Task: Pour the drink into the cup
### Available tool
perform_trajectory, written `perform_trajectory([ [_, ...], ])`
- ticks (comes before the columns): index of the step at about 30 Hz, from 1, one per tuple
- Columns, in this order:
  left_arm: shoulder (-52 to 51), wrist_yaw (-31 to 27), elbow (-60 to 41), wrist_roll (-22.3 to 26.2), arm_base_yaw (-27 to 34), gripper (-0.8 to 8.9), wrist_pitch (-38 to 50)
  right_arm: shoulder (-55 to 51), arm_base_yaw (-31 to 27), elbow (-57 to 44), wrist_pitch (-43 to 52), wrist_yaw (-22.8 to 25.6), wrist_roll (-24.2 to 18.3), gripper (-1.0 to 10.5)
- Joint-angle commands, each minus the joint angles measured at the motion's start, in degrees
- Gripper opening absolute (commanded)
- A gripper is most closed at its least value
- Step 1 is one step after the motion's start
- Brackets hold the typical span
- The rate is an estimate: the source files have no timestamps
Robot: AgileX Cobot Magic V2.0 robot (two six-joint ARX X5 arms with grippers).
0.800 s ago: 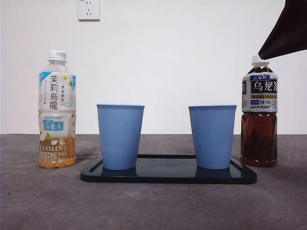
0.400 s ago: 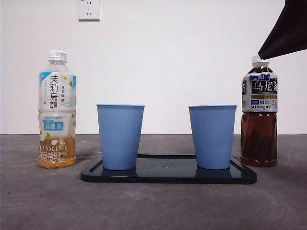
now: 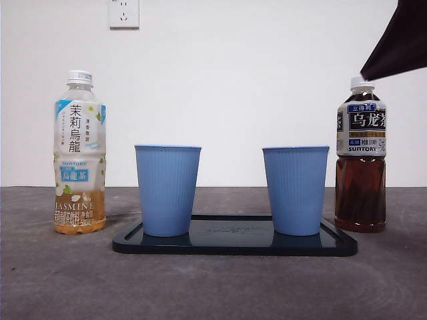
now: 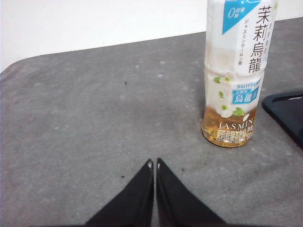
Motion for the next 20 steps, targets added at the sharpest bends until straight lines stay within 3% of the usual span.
perform_trajectory([
  [1, -0.13, -0.11, -1.11, 0.28, 0.09, 0.08, -0.31, -2.99, -1.49, -0.24, 1.49, 0.98, -4.59, 0.1],
  [7, -0.13, -0.11, -1.11, 0.26, 0.09, 0.08, -0.31, -16.65, -16.94, -8.55, 4.61, 1.36, -10.64, 0.1],
  [10, -0.13, -0.11, -1.11, 0.26, 0.09, 0.08, -0.28, -24.83, -22.86, -15.02, 7.15, 1.42, -10.75, 0.1],
  [20, -0.13, -0.11, -1.11, 0.26, 0.09, 0.08, -0.28, -34.27, -27.26, -24.04, 9.92, 4.42, -10.67, 0.1],
])
